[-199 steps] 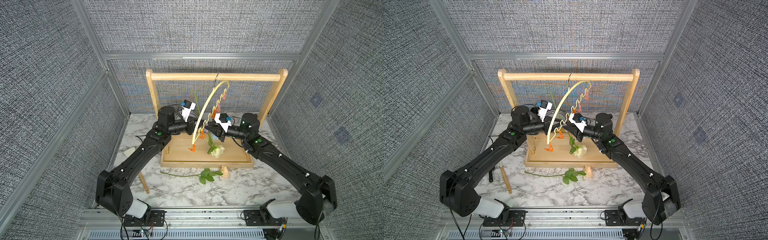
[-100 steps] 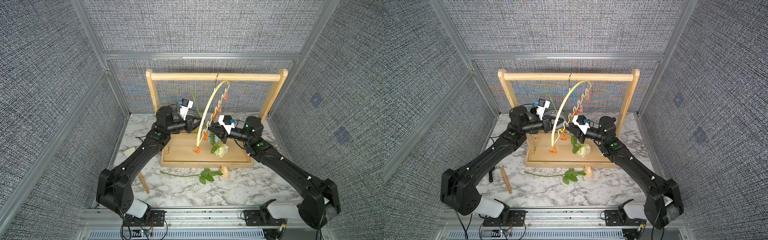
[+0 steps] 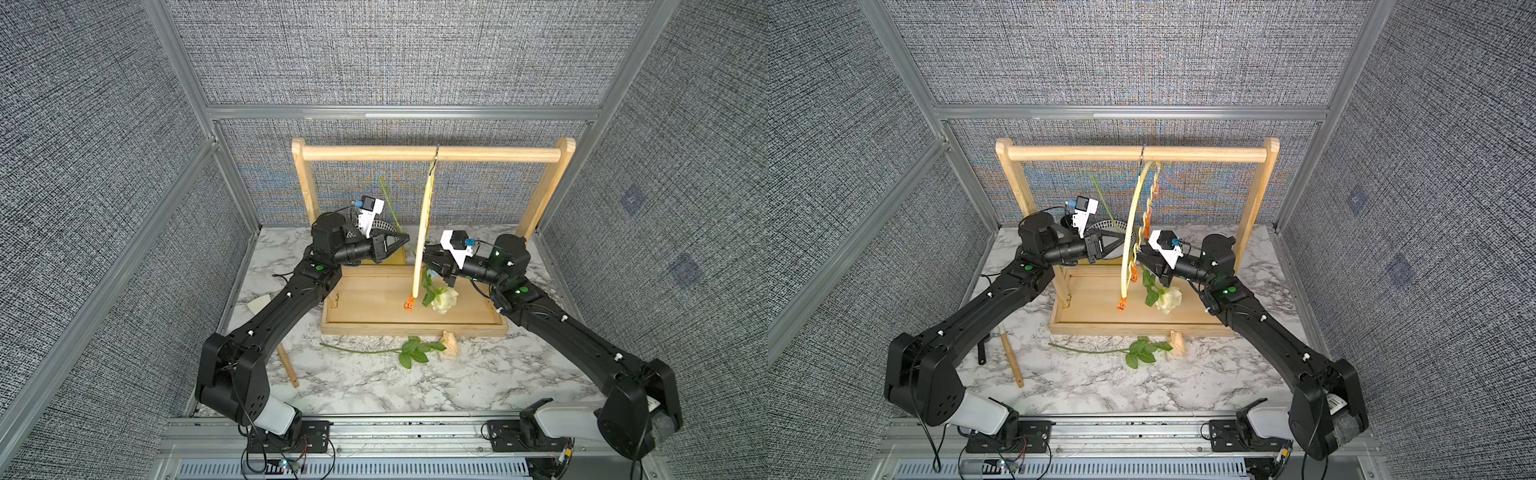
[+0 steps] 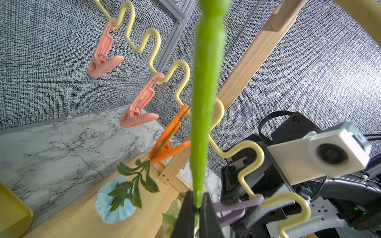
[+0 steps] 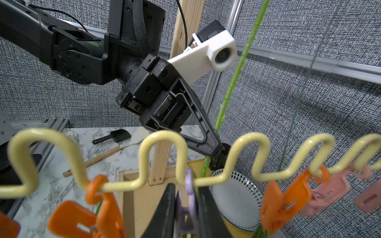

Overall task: Dry the flowers on a clothes hanger
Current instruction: Clamp the flower onto the hanger.

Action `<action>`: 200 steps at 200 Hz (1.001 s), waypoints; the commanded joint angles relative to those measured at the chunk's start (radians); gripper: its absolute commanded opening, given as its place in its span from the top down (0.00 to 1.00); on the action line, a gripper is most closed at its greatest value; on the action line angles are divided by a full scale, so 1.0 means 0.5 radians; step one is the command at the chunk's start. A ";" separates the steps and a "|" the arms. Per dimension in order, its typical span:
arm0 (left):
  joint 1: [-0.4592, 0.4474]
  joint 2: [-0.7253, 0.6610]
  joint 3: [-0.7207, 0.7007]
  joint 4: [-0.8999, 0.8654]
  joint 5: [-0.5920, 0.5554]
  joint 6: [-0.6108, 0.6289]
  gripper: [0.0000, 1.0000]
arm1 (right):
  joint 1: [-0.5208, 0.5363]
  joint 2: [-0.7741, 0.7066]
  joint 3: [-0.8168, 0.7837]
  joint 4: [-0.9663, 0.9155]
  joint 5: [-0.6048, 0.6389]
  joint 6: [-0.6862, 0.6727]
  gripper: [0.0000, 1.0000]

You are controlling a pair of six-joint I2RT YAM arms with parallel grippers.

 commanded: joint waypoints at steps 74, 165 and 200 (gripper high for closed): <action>0.008 0.029 -0.023 0.297 0.001 -0.149 0.98 | -0.026 -0.040 -0.084 0.146 -0.088 0.116 0.79; 0.008 0.030 -0.016 0.291 0.001 -0.138 0.98 | -0.037 -0.031 -0.090 0.148 -0.095 0.126 0.74; 0.006 0.031 -0.013 0.291 0.004 -0.138 0.98 | -0.039 -0.036 -0.093 0.148 -0.080 0.129 0.64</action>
